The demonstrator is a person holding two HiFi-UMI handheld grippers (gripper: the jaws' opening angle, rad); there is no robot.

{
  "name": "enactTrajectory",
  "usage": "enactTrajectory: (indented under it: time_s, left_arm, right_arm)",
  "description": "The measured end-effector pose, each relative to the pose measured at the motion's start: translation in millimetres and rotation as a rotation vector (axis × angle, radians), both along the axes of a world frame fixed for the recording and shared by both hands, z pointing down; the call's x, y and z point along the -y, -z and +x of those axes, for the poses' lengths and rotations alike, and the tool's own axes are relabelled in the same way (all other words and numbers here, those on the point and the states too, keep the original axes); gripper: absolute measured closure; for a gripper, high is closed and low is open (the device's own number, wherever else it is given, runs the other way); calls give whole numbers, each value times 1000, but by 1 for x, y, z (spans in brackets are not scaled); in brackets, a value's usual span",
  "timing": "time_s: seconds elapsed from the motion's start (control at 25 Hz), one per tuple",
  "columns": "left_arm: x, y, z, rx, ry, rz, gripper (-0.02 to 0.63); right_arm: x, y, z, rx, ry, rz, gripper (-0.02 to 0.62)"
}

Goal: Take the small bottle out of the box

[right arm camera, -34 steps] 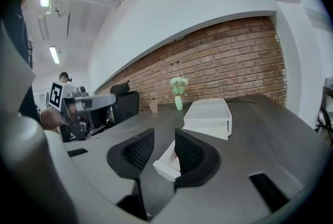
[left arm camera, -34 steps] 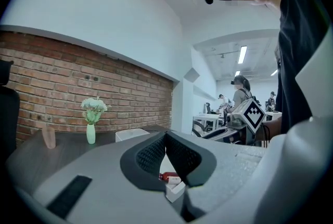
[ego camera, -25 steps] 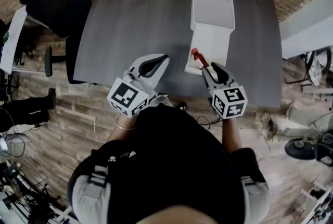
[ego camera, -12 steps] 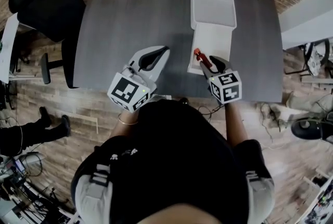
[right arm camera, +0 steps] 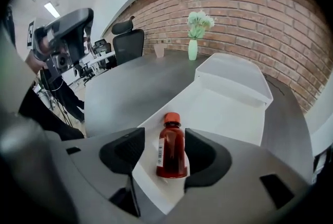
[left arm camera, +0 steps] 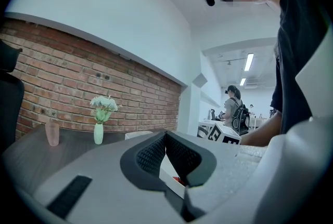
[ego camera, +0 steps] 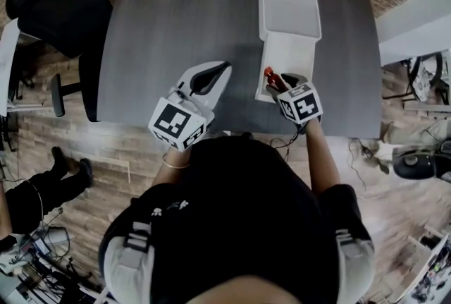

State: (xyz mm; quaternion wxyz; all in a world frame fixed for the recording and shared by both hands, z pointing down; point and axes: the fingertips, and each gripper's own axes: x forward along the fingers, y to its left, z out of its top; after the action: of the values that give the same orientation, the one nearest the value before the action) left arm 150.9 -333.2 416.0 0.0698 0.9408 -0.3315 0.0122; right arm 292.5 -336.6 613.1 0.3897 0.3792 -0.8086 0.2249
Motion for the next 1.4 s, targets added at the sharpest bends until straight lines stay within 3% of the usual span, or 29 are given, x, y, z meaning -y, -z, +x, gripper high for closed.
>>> enactTrajectory:
  time_s: [0.4, 0.68, 1.4]
  left_arm:
    - [5, -4, -15, -12, 33, -9, 603]
    - [6, -7, -24, -20, 50, -18, 603]
    - [5, -4, -33, -27, 61, -20, 603]
  right_arm:
    - [6, -28, 5, -126, 23, -78, 334]
    - [20, -37, 10, -200, 18, -33, 348]
    - [25, -45, 14, -213, -13, -32, 373]
